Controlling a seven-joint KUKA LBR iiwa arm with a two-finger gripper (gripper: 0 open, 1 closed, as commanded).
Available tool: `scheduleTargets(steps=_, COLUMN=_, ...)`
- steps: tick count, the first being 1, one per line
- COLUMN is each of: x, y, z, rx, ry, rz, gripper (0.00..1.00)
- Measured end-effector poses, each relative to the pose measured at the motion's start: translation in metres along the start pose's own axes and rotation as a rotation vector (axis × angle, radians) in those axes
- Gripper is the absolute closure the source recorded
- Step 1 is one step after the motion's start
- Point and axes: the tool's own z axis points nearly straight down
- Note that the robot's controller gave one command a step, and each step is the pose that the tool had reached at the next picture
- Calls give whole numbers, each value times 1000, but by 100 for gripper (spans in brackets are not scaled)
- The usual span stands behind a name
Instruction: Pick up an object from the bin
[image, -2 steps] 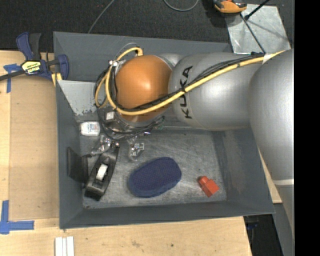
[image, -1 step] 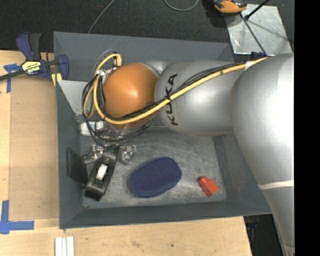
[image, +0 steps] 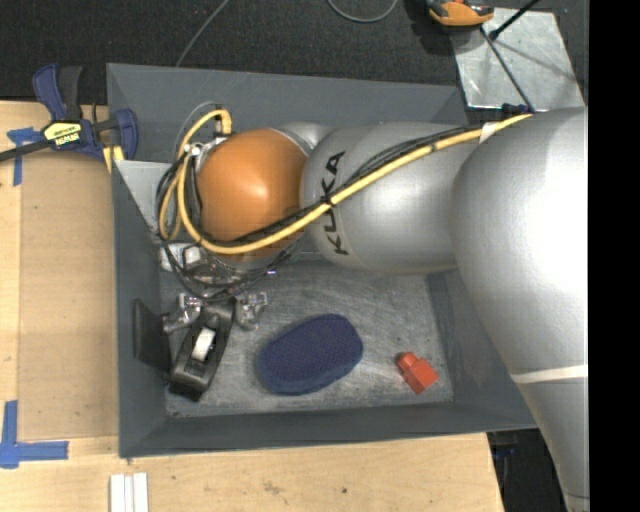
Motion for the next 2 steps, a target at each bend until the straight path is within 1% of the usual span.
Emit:
scheduleTargets(steps=1, x=-1, y=-2, z=-2, rx=4, ry=-5, rz=5, gripper=100)
scheduleTargets(steps=2, x=0, y=-3, z=-116, rx=4, ry=-5, rz=8, gripper=100)
